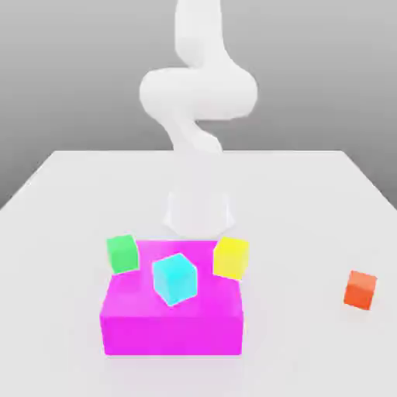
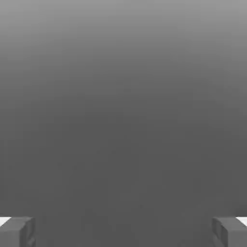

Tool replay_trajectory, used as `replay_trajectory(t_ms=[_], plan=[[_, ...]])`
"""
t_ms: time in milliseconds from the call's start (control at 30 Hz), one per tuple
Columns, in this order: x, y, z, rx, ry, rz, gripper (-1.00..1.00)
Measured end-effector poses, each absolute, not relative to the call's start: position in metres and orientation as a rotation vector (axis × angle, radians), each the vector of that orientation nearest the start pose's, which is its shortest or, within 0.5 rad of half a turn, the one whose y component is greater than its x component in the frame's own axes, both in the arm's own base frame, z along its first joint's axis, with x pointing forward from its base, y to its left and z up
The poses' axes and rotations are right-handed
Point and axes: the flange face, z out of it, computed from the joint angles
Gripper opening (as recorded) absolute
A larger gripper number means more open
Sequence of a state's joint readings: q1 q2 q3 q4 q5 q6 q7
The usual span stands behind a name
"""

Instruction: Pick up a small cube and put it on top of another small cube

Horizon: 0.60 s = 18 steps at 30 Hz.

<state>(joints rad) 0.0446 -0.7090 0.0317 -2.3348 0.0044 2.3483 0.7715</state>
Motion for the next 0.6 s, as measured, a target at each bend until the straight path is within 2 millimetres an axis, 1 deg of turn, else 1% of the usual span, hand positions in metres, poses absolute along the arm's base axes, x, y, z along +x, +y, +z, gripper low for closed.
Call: replay_trajectory(t_ms=[67,133,200,300,367,467,533,567,600], plan=[[0.403,0.063,0.625,-2.632,0.827,-0.867,0.0],[0.418,0.094,0.584,-2.71,0.727,-0.793,0.0],[0.427,0.124,0.543,-2.781,0.622,-0.719,0.0],[0.429,0.169,0.48,-2.877,0.453,-0.605,0.0],[0.423,0.198,0.437,-2.933,0.334,-0.526,0.0],[0.404,0.237,0.374,-3.004,0.147,-0.405,0.0],[0.385,0.26,0.332,-3.041,0.02,-0.322,0.0],[0.373,0.272,0.312,-3.056,-0.052,-0.28,0.0],[0.356,0.287,0.292,-3.067,-0.143,-0.236,0.0]])
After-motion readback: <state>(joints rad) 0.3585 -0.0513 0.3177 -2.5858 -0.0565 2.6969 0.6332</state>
